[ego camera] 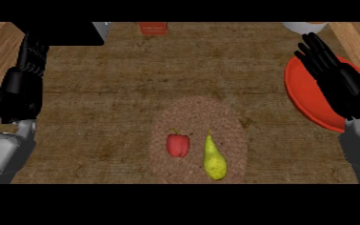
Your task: Pick the bell pepper from the placemat and place it in the bowl
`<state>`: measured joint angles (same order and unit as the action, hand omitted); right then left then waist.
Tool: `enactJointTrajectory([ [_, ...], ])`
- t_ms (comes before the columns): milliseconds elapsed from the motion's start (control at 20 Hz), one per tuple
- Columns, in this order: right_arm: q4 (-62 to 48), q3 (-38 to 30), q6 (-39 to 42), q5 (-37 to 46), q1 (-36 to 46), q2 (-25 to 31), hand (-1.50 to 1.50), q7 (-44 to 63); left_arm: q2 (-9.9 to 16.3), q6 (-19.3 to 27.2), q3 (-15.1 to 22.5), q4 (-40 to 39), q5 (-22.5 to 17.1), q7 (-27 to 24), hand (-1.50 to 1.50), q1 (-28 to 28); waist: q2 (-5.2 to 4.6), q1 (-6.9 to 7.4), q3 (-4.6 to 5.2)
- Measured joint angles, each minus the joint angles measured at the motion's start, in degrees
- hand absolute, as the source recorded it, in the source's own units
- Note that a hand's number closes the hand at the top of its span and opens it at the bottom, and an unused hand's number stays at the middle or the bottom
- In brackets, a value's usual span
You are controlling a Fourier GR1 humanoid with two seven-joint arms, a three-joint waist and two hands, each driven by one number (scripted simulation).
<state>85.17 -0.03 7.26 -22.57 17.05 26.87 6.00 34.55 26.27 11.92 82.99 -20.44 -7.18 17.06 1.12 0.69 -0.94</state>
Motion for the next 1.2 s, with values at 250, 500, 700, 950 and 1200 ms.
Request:
enactJointTrajectory([
  [250, 11.8, 7.1, -7.4, 12.0, 3.3, -2.0, 1.5, -1.3, 0.4, -1.0, 0.8, -0.3, 0.2, 1.6, 0.0, -2.6, -0.11, -0.33, 0.84],
  [500, 13.3, 10.9, -12.6, 29.3, 2.2, 5.9, -1.5, 5.2, 0.4, -1.3, 1.4, -2.0, -0.4, 3.9, 0.0, -5.2, 0.62, -3.56, 2.11],
  [700, 17.9, 15.3, -21.0, 41.7, -3.5, 5.0, -1.5, 10.3, 0.4, -1.6, 1.3, -2.4, -1.4, 4.8, 0.0, -7.4, 1.19, -5.32, 1.75],
  [950, 24.4, 25.3, -27.6, 57.8, -11.4, 1.7, -1.5, 17.4, 0.9, -2.2, 1.0, -1.9, -2.0, 5.9, 0.0, -8.6, 1.18, -5.65, 1.5],
  [1200, 30.7, 34.0, -29.6, 75.6, -16.7, -3.7, -1.5, 29.3, 1.0, -2.6, 1.1, -0.4, -2.2, 6.2, 0.0, -9.3, 0.73, -4.63, 1.4],
])
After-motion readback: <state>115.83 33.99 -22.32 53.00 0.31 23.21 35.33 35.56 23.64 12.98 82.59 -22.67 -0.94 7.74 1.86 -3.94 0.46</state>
